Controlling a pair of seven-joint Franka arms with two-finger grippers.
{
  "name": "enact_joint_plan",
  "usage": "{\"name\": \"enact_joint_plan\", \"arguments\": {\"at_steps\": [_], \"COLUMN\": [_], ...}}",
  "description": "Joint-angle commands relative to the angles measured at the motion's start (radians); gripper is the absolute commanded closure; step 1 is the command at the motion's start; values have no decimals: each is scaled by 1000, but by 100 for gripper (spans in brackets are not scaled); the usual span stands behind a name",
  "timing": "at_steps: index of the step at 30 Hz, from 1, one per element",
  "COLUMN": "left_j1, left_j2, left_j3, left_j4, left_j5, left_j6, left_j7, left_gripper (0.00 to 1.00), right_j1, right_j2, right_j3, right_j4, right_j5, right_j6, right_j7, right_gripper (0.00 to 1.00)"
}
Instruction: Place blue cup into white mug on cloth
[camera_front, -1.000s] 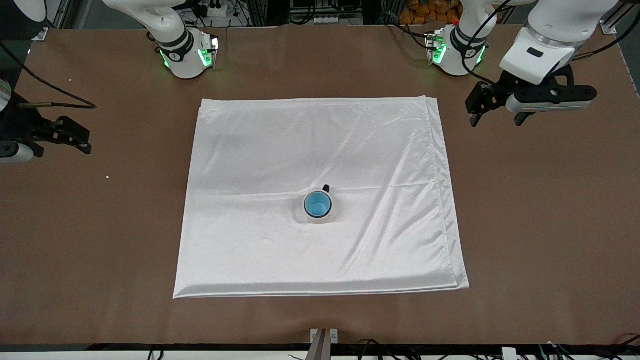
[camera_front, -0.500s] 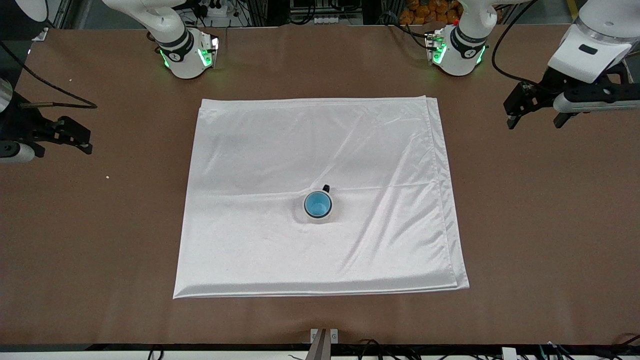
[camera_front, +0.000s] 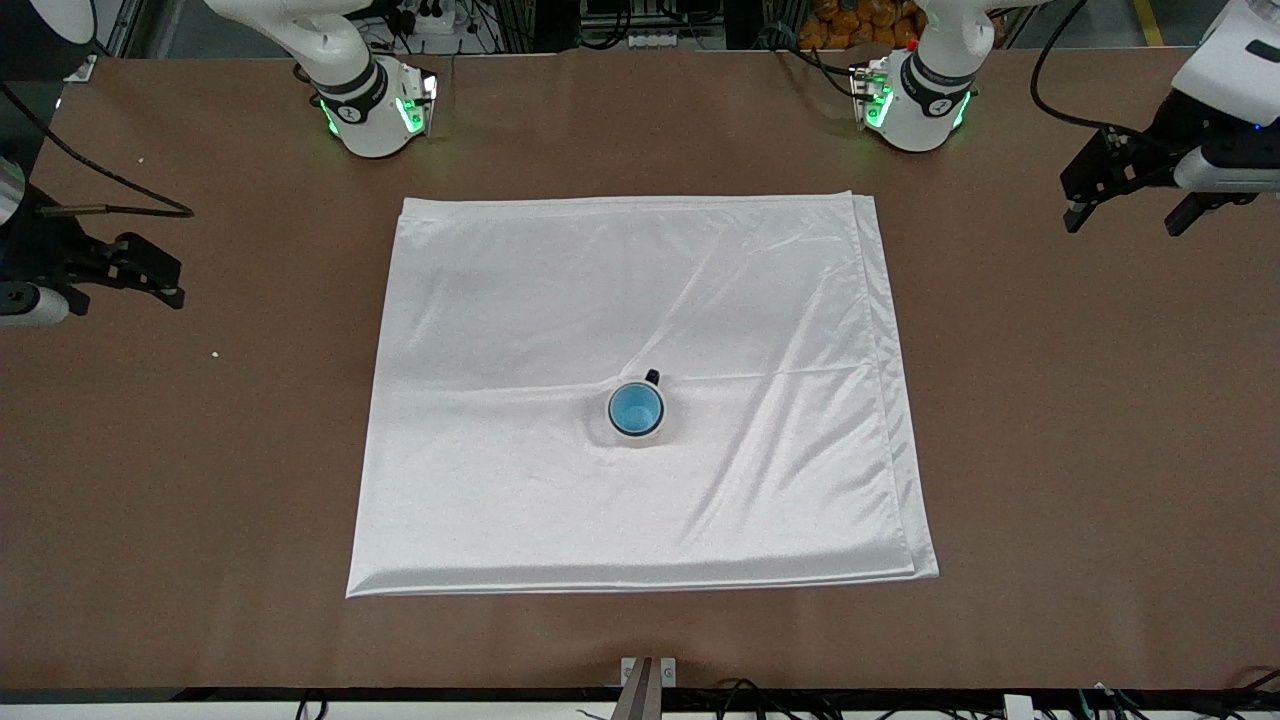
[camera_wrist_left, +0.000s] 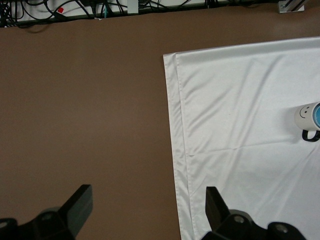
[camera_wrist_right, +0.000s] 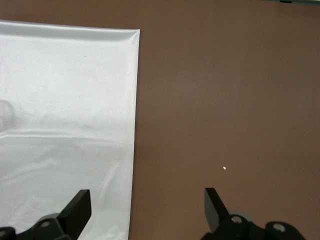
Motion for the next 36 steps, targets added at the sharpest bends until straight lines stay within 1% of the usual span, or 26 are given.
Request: {"name": "enact_joint_plan", "arguments": {"at_steps": [1, 5, 8, 9, 11, 12, 18, 20, 24, 26, 28, 36], "left_j1": [7, -2, -45, -66, -105, -117, -160, -162, -174, -192, -197, -198], "left_j2": [64, 90, 99, 102, 105, 111, 137, 137, 139, 141, 141, 153], "left_j3": [-9, -13, -3, 14, 69, 83, 106, 126, 134, 151, 164, 164], "left_j4": [140, 168, 174, 175, 176, 177, 202, 202, 202, 200, 202, 202], "left_j5": [-27, -27, -25, -24, -27, -27, -22, -27, -24, -22, -24, -24], "left_j6": [-89, -92, -94, -94, -94, -94, -94, -94, -94, -94, -94, -94], "left_j7": [32, 30, 30, 27, 24, 18, 17, 20, 21, 20, 20, 15], "left_gripper": [0, 0, 0, 0, 0, 0, 0, 0, 0, 0, 0, 0], "right_j1": [8, 6, 2, 0, -1, -1, 5, 3, 2, 0, 2, 3], "right_j2": [-16, -16, -16, -18, -21, -22, -27, -27, -27, -27, -27, -27], "right_j3": [-5, -5, -7, -7, -7, -8, -19, -21, -33, -36, -37, -41], "right_j4": [-24, -24, -24, -23, -21, -21, -23, -23, -23, -23, -23, -23], "right_j5": [-9, -9, -9, -9, -1, 0, 10, 28, 66, 83, 88, 88], "right_j6": [16, 15, 11, 8, 4, 4, -2, -2, -2, -4, -4, -5], "right_j7": [20, 18, 17, 21, 21, 21, 21, 21, 21, 21, 21, 21], "right_gripper": [0, 0, 0, 0, 0, 0, 0, 0, 0, 0, 0, 0]}}
